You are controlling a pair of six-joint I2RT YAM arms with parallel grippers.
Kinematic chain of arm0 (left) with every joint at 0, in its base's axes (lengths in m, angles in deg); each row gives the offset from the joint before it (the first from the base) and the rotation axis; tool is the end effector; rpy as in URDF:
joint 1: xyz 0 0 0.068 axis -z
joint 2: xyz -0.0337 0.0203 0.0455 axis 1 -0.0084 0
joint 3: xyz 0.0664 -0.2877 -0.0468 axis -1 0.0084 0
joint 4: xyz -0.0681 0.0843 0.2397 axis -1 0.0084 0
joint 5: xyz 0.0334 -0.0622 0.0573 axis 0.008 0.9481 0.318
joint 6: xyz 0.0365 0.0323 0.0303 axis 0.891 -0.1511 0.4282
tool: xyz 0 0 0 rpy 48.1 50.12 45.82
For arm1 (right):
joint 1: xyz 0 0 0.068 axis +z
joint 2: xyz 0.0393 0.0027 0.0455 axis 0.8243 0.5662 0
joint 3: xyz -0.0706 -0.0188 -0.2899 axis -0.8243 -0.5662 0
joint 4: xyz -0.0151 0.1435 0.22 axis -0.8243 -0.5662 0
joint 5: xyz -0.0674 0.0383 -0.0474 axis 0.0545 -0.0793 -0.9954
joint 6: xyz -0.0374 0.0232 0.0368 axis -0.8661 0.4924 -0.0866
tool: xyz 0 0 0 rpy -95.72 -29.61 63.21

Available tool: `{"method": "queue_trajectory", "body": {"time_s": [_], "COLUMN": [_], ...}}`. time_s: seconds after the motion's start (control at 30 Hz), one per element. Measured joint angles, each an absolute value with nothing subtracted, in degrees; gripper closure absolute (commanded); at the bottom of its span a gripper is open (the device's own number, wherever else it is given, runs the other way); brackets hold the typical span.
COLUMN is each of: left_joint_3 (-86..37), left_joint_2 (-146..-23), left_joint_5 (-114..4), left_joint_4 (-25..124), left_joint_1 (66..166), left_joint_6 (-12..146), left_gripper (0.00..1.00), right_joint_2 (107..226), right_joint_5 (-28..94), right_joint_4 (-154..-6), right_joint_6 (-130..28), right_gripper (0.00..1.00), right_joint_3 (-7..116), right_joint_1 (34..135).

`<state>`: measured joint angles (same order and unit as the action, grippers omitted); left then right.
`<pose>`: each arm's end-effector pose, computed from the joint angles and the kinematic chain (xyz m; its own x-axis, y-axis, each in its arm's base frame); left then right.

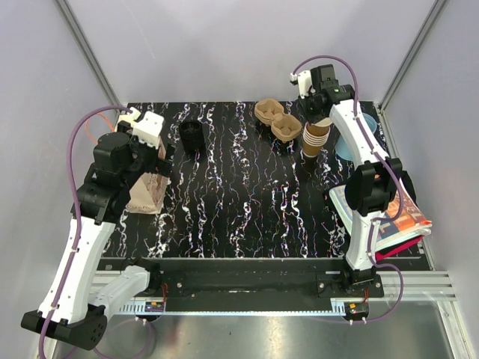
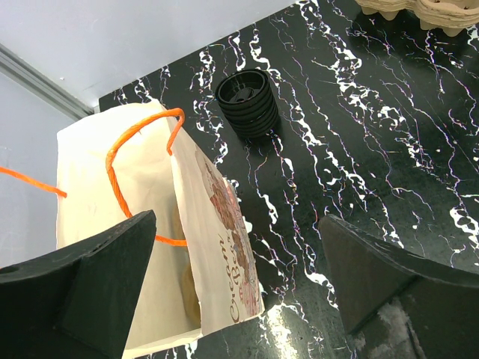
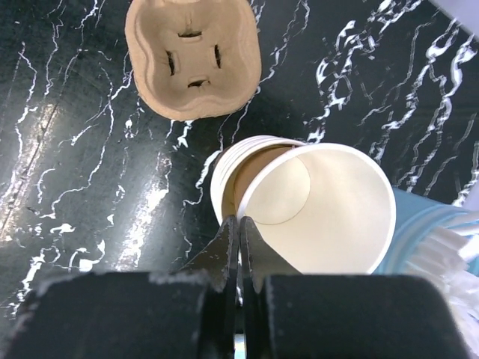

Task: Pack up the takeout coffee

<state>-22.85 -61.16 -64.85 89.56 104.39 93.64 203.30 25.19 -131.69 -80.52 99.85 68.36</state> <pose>0.1578 -0.0407 0.4406 -0.2500 0.3325 -0.9093 0.3042 0.9186 0.2523 0.4631 0.1051 0.3549 -0.6023 -0.5325 -0.5947 -0.4852 0.8358 -0.2569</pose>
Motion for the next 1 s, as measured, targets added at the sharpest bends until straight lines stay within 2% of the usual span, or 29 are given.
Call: {"method": "queue_trajectory", "body": {"time_s": [0.23,0.53,0.7,1.0], "left_joint_3": [-22.8,-22.8,-22.8,-22.8], "left_joint_2": [-61.2,-61.2,-61.1,-61.1], "left_joint_5": [-64.8,-64.8,-64.8,-64.8], "left_joint_4": [89.6,89.6,89.6,89.6], "left_joint_1": [104.3,104.2,104.2,104.1], "left_joint_6": [93.6,93.5,93.4,93.2], "left_gripper": [0.01,0.01,0.01,0.01], "right_joint_2": [199.8,187.1,181.2,180.3], "right_joint_5": [21.7,20.5,23.1,27.0], "right_joint_4": [-132.0,-131.1,-128.4,-120.8], "right_joint_6": [-83.1,-84.8,-84.9,-84.4], "right_gripper": [1.0,1.0,1.0,1.0], "right_joint_3": [100.2,96.9,86.2,65.1], "right_joint_1": [71.5,81.7,87.2,95.1]}}
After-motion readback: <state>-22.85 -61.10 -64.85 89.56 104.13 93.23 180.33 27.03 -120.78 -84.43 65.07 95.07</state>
